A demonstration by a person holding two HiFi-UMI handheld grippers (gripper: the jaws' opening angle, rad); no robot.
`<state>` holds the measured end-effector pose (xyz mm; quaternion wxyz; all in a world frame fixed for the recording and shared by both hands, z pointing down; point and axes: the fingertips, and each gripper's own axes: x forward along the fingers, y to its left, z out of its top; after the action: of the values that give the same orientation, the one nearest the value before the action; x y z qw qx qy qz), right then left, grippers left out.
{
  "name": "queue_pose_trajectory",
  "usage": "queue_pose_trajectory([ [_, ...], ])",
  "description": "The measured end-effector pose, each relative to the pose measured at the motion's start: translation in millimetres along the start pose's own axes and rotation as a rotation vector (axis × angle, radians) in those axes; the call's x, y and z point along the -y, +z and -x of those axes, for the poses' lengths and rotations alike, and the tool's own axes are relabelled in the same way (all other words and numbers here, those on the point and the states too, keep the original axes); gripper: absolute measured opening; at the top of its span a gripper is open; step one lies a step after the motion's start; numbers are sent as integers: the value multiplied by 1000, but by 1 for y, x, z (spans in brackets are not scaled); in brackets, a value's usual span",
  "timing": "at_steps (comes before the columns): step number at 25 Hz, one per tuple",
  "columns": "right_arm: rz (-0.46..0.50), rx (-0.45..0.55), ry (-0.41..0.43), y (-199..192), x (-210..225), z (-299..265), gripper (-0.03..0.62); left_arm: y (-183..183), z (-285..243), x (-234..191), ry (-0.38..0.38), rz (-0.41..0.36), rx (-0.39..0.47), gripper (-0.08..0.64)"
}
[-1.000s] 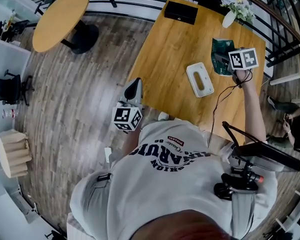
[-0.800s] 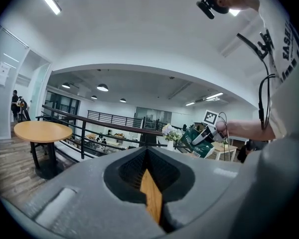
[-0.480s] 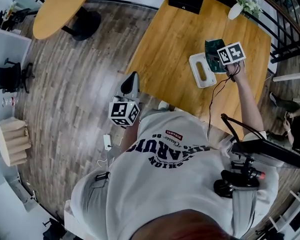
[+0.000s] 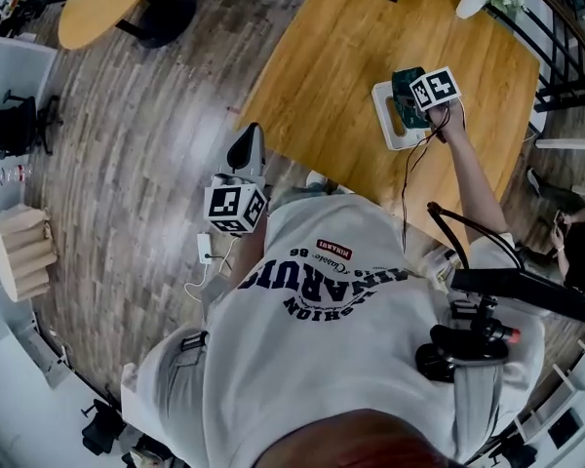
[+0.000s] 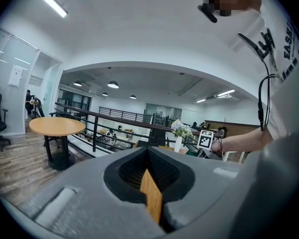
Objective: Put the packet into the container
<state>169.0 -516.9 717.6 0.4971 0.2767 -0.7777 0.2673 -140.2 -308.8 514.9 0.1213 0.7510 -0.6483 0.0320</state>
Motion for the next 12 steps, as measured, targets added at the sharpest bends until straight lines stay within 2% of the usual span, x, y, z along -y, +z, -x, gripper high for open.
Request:
queue_pose_trajectory([
  [12,-28,-123,5,-29,7,-65,310,-5,-1,-5,26,10,-14,0],
])
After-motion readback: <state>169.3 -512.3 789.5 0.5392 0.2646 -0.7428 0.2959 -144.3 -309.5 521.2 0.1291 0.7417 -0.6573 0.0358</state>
